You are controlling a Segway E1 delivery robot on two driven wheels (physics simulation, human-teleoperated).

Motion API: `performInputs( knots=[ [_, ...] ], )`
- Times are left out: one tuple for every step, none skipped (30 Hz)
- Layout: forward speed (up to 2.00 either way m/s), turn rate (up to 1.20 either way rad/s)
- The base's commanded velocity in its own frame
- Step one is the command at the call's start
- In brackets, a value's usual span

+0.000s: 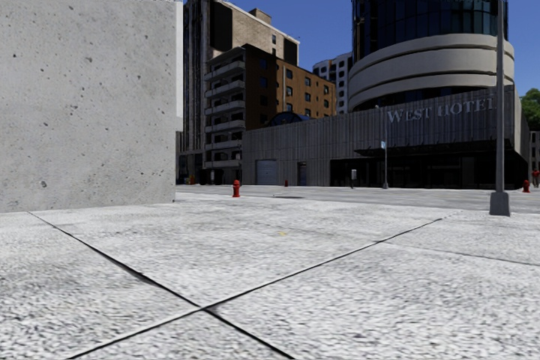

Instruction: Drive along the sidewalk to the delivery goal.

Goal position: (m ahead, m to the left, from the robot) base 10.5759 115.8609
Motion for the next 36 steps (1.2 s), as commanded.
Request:
performInputs(
  knots=[
    [2.00,0.38],
    [2.00,0.38],
    [2.00,0.38],
    [2.00,0.38],
    [2.00,0.38],
    [2.00,0.38],
    [2.00,0.38],
    [2.00,0.38],
    [2.00,0.38],
    [2.00,0.38],
    [2.00,0.38],
    [2.00,0.38],
    [2.00,0.00],
    [2.00,0.00],
    [2.00,0.00],
    [2.00,0.00],
    [2.00,0.00],
    [2.00,0.00],
    [2.00,0.00],
    [2.00,0.00],
    [2.00,0.00],
    [2.00,0.00],
    [2.00,0.00],
    [2.00,0.00],
    [2.00,0.00],
    [2.00,0.00],
    [2.00,0.00],
    [2.00,0.00],
    [2.00,0.00],
    [2.00,0.00],
    [2.00,0.00],
    [2.00,0.00],
    [2.00,0.00],
    [2.00,0.00],
    [2.00,0.00],
    [2.00,0.00]
  ],
)
